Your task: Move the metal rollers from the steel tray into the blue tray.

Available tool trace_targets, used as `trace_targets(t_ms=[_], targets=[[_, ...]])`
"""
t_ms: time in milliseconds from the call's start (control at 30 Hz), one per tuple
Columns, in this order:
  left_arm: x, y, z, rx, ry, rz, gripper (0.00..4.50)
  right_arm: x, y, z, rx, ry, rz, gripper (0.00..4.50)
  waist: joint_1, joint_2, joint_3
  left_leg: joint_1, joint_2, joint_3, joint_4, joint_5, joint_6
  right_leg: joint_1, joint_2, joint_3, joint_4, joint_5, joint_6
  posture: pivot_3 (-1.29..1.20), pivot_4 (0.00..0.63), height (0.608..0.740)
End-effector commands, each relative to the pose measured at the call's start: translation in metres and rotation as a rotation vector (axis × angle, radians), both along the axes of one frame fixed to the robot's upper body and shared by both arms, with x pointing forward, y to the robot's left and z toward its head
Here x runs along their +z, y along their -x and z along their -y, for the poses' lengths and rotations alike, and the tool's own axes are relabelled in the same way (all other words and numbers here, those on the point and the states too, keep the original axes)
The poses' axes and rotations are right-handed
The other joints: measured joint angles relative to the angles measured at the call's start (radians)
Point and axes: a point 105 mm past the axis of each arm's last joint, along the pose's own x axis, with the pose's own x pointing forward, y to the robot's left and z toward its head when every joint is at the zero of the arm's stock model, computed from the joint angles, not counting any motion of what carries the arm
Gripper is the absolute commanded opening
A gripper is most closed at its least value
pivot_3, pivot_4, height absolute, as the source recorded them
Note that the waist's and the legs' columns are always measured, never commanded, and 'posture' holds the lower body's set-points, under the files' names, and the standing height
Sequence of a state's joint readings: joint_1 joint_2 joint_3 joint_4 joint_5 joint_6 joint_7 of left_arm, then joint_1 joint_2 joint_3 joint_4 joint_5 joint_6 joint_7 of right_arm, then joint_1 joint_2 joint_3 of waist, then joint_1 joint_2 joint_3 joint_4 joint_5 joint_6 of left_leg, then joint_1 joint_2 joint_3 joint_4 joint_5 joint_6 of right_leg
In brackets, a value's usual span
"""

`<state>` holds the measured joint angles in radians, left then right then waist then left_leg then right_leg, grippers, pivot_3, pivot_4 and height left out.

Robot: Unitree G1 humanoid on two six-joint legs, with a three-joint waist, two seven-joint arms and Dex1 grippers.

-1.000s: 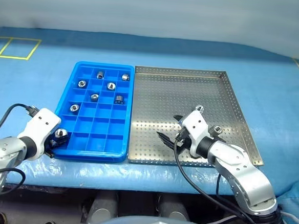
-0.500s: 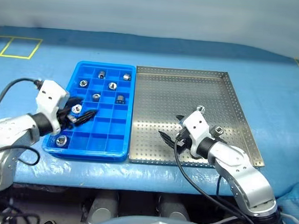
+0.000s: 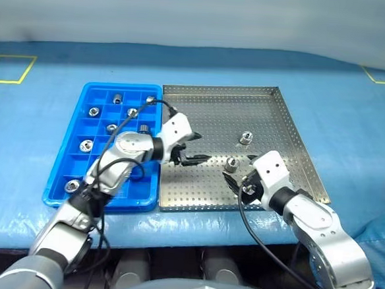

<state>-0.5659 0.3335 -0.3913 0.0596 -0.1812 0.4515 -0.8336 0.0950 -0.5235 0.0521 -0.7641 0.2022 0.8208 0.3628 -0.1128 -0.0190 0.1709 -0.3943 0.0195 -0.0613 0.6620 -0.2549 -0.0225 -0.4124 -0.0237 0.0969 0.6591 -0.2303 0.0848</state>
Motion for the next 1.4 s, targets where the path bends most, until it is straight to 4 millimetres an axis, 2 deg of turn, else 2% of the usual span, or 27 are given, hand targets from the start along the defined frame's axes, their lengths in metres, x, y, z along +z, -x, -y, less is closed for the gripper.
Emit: trace_targets(t_ms=[33,233,633,1167,1400], targets=[[-0.005,-0.007,0.016,-0.041,-0.023,0.033,3.53,0.015,0.002,0.005,-0.028,0.013,0.065,4.50,-0.020,0.000,0.000,0.000,0.000,0.000,0.000,0.000,0.000,0.000,0.000,0.000,0.000,0.000,0.000,-0.24,0.150,0.740],[-0.017,-0.019,0.031,-0.018,-0.036,0.007,3.53,0.016,0.007,0.006,-0.058,0.007,0.073,4.50,-0.058,0.000,0.000,0.000,0.000,0.000,0.000,0.000,0.000,0.000,0.000,0.001,0.000,0.000,0.002,-0.29,0.150,0.740],[-0.024,-0.024,0.036,0.002,-0.049,-0.001,3.53,0.016,0.007,0.004,-0.072,-0.006,0.083,4.50,-0.119,0.000,0.000,0.000,0.000,0.001,0.000,0.000,0.000,0.000,0.000,0.002,0.000,0.001,0.003,-0.30,0.150,0.740],[-0.022,-0.029,0.033,0.032,-0.041,0.009,3.53,0.016,0.004,0.002,-0.064,-0.012,0.084,4.50,-0.121,0.000,0.000,0.000,0.000,0.001,0.000,0.000,0.000,0.000,0.000,0.002,0.000,0.001,0.004,-0.28,0.150,0.740],[-0.016,-0.037,0.019,0.096,-0.021,0.021,3.53,0.016,0.003,0.002,-0.064,-0.011,0.084,4.50,-0.121,0.000,0.000,0.000,0.000,0.001,0.000,0.000,0.000,0.000,0.000,0.002,0.000,0.001,0.004,-0.27,0.150,0.740]])
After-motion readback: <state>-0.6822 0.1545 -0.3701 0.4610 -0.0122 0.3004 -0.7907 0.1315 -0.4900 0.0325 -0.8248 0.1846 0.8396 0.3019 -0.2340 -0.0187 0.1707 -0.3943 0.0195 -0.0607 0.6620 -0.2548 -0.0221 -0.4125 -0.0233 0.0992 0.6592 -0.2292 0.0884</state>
